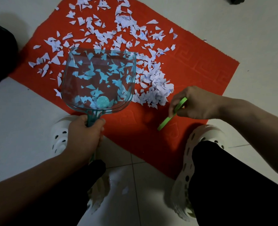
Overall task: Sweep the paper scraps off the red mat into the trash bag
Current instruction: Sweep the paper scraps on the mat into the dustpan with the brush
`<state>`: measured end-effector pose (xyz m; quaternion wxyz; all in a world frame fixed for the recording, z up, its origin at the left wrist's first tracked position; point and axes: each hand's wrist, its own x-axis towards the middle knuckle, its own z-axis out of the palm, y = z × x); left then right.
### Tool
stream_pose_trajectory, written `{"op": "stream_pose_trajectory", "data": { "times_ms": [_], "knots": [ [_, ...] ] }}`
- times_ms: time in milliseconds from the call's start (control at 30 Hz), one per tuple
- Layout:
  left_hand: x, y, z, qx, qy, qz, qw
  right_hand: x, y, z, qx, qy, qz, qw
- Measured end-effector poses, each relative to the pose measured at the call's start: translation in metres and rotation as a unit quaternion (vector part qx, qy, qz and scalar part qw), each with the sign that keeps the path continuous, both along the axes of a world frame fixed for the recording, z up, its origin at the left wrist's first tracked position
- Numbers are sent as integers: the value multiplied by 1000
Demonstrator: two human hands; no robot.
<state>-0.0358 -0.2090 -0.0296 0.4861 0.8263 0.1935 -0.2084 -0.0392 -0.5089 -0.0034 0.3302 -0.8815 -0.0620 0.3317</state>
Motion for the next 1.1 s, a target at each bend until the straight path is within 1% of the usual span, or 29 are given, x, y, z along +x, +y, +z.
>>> {"op": "stream_pose_trajectory", "data": {
  "times_ms": [33, 100, 267, 367, 433, 567, 633, 700, 800, 867, 933, 1100],
  "knots": [
    [0, 0, 0, 1, -1, 0, 1000, -1, 1, -2, -10, 12, 5, 1000],
    [0, 1, 1, 4, -2, -4, 1000, 0, 5, -7, -21, -1, 6, 1000],
    [0, 1, 4, 12, -3, -9, 1000, 8, 5, -11, -1, -112, -37, 993],
    [1, 2, 4, 14, -4, -9, 1000, 6, 6, -5, 20, -135, -67, 988],
    [1, 3, 3, 8, -3, -6, 1000, 4, 7, 3, 15, -105, -70, 992],
    [1, 4, 3, 12, -2, -10, 1000, -5, 13, 1, -43, 31, -3, 999],
    [1, 4, 3, 11, -3, -11, 1000, -9, 17, -8, -67, 51, 14, 996],
    [1, 4, 2, 10, -4, -12, 1000, -9, 17, -13, -61, 11, -4, 998],
    [1, 4, 2, 18, -3, -16, 1000, -4, 9, -14, -29, -105, -59, 992],
    [1, 4, 2, 19, -3, -18, 1000, -1, 6, -9, -2, -138, -80, 987],
    [1, 3, 3, 20, -3, -20, 1000, 0, 6, -4, 4, -123, -82, 989],
    [1, 2, 4, 22, -8, -25, 999, -8, 15, -5, -29, -5, -11, 1000]
  ]
}}
